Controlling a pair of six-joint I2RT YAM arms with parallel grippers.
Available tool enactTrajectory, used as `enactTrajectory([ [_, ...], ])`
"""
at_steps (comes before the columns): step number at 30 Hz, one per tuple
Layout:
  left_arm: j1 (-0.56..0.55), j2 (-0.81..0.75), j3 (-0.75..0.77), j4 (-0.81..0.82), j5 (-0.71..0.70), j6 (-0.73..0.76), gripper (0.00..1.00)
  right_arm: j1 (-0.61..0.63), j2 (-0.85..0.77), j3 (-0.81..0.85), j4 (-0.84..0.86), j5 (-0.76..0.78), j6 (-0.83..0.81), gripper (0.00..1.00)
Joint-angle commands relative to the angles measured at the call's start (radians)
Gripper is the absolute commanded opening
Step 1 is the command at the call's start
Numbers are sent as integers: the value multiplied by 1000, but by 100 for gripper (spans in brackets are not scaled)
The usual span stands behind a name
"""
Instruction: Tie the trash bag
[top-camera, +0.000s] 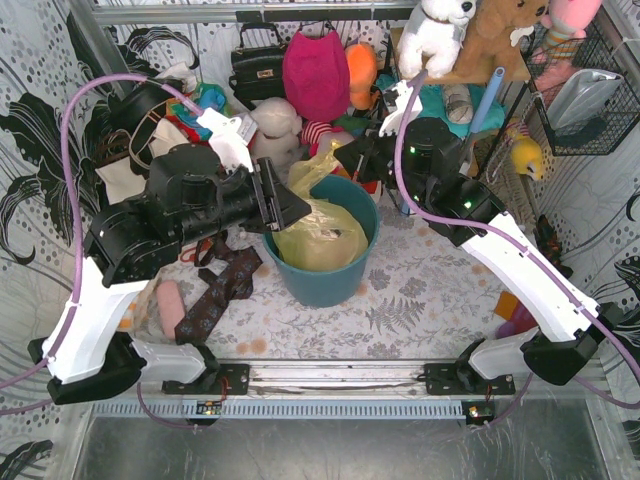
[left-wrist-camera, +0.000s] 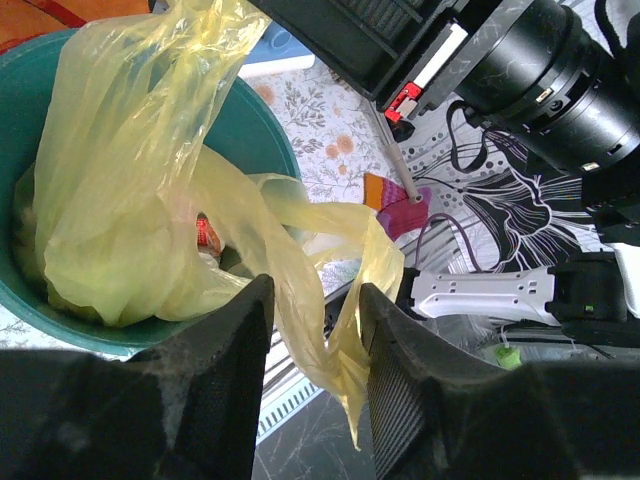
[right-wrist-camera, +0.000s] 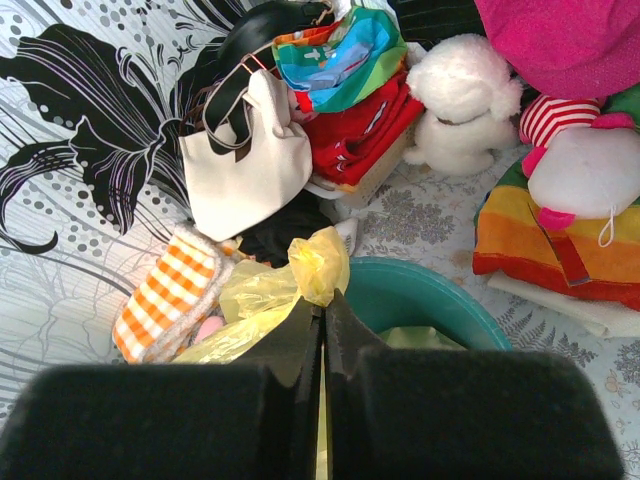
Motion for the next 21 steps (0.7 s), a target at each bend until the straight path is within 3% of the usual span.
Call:
enactTrajectory([
  [1,-3,6,12,5,31,30,46,-7,-24,-9,22,-10,7,0],
  [6,-3,1,32,-10,33,35,35,-7,-22,-8,25,-10,10,0],
  [13,-3,-2,-30,125,152,98,4,-7,-6,10,31,-58,32,0],
  [21,-3,62,-35,265,155,251,0,-7,-7,34,-9,-126,78,0],
])
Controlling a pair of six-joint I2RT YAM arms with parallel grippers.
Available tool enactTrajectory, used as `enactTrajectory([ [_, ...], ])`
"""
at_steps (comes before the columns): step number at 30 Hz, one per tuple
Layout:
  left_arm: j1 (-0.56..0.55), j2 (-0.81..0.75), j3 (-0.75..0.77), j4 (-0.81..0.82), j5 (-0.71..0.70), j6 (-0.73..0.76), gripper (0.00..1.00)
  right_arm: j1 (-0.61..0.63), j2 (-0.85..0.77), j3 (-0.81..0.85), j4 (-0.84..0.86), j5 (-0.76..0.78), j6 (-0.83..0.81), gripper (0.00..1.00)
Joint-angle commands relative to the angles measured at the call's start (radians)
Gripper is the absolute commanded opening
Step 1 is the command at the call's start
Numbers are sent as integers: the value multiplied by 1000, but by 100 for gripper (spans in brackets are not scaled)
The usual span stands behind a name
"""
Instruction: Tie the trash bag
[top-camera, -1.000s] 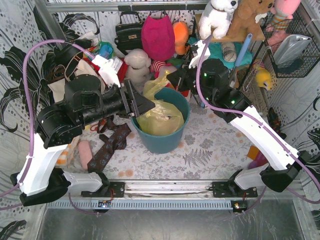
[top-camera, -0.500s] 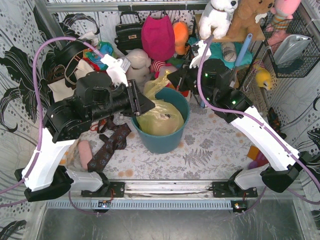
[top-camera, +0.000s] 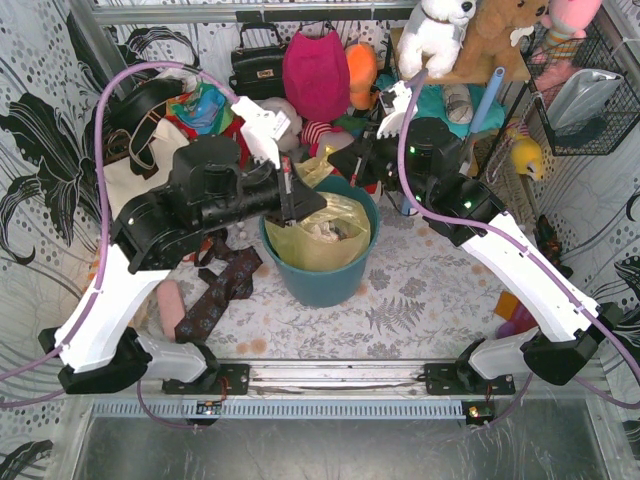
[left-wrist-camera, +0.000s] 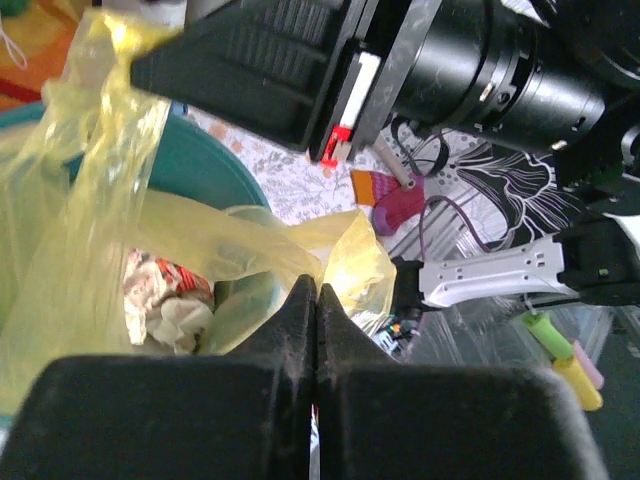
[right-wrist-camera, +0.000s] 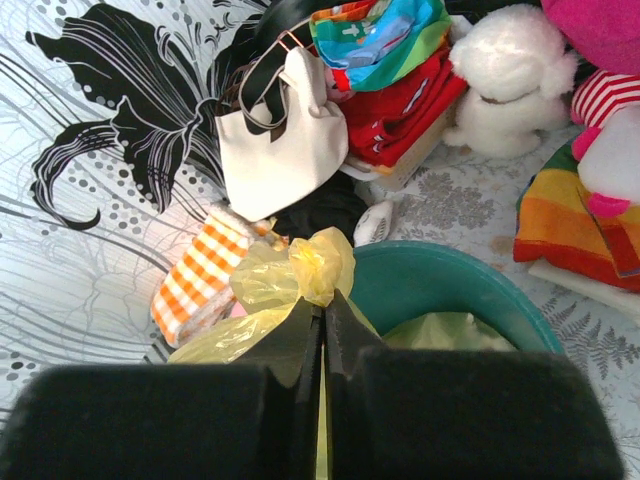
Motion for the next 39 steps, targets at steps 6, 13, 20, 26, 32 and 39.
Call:
enactTrajectory([
  [6,-3,42,-33,239,-62,208,0,-6,-32,39,-38,-66,61,0],
  [13,-2,32,-108,312,-188,275,0,-6,-88,20,-74,-34,77,0],
  [20,0,-7,-180,365,-274,298,0,-6,-119,19,-71,-34,104,0],
  [26,1,-17,-187,401,-274,307,0,-6,-111,35,-39,-60,148,0],
  [32,3,-29,-201,446,-302,343,0,-6,-88,67,-44,-91,167,0],
  [39,8,-26,-210,442,-338,354,0,-6,-110,24,-5,-123,130,0],
])
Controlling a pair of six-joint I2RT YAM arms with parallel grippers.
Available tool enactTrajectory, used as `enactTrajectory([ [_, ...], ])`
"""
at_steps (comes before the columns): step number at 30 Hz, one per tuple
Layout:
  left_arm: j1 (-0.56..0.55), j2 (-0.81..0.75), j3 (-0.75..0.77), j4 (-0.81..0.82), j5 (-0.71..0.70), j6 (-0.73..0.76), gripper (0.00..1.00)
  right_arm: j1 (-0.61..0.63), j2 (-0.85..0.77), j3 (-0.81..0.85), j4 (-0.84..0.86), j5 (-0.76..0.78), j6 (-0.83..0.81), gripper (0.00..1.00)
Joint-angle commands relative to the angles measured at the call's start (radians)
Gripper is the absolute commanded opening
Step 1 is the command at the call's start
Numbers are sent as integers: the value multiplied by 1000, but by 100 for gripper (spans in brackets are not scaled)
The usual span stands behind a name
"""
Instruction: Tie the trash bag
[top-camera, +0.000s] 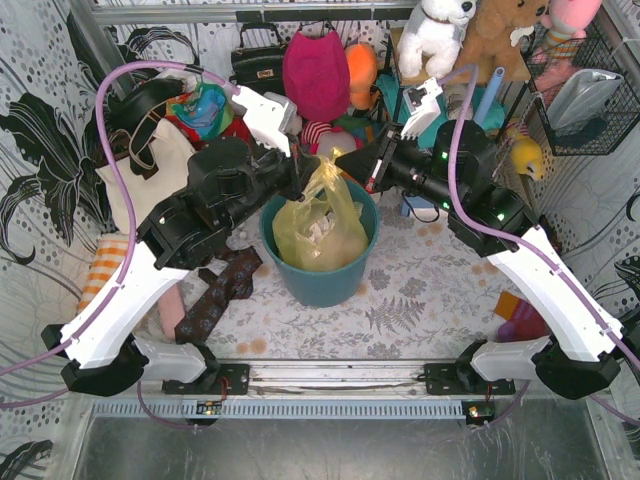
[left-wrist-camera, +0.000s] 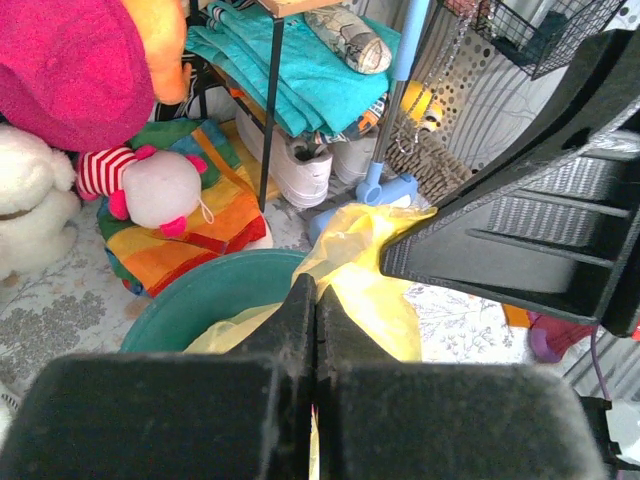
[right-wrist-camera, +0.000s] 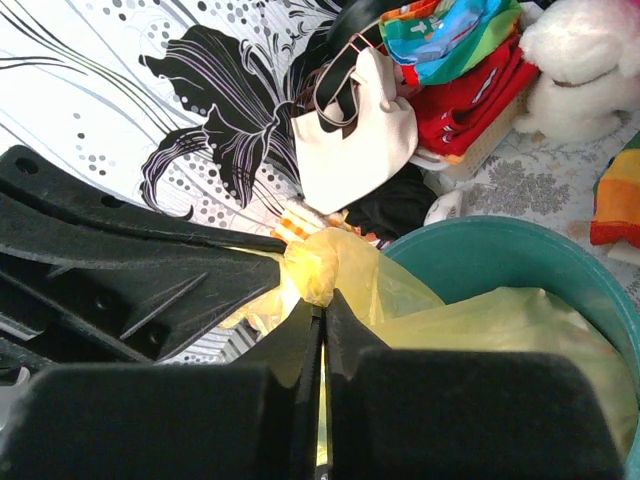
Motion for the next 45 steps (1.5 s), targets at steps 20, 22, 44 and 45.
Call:
enactTrajectory([
  [20,64,-6,-35,18,-37,-36,0,-5,-106,-237,374,-344,-293,0],
  [22,69,-3,-31,15,-27,-41,0,-6,-99,-220,350,-375,-332,0],
  [44,84,16,-10,-10,34,-47,0,-2,127,82,-127,-572,-462,0],
  [45,85,17,-10,-10,36,-47,0,0,135,92,-144,-561,-459,0],
])
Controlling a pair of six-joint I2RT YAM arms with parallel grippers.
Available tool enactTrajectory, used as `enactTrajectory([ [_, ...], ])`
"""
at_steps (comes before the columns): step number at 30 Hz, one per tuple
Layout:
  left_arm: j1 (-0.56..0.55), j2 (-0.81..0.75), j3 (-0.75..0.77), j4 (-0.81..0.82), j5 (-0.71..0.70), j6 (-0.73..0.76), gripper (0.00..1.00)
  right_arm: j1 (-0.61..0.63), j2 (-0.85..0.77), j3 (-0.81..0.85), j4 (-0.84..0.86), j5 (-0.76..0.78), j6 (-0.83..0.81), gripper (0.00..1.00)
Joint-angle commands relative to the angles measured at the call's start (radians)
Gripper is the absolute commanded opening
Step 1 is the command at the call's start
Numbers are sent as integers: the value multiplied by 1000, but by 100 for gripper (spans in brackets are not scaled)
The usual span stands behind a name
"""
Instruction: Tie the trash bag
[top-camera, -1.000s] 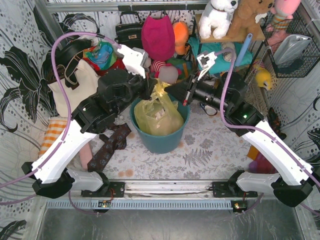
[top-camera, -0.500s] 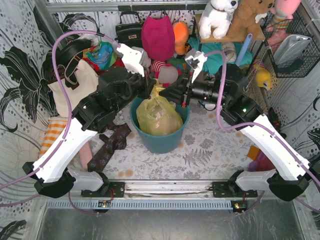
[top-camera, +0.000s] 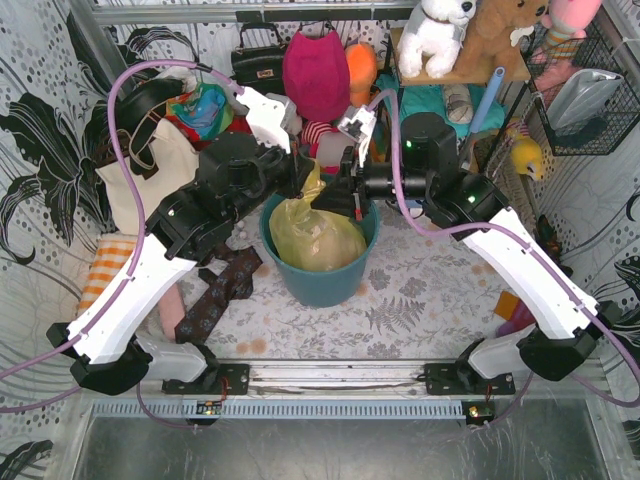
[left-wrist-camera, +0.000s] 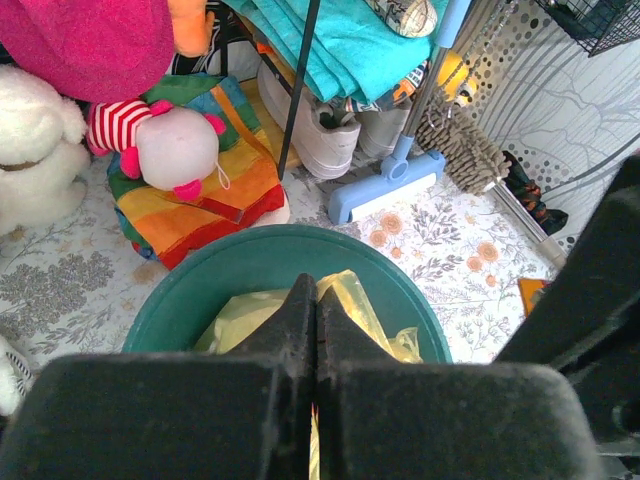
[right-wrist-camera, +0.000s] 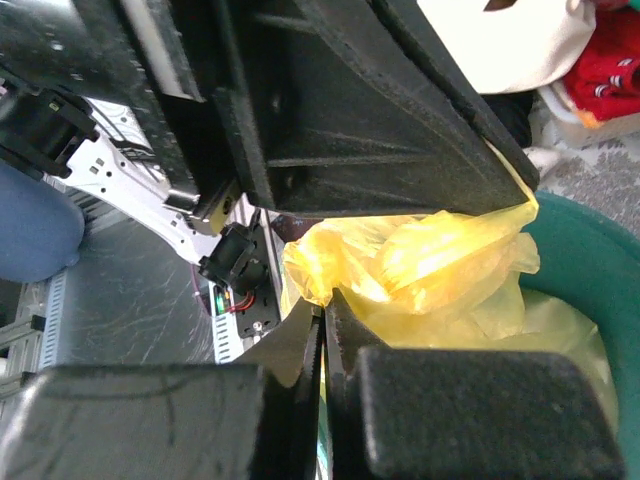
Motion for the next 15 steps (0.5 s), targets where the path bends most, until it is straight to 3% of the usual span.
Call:
enactTrajectory([
  [1,7,-1,28,23,14,-7,0,5,32,62,-90,-12,7,0],
  [15,8,-1,28,21,39,-24,0,22,101,125,-224,179,122,0],
])
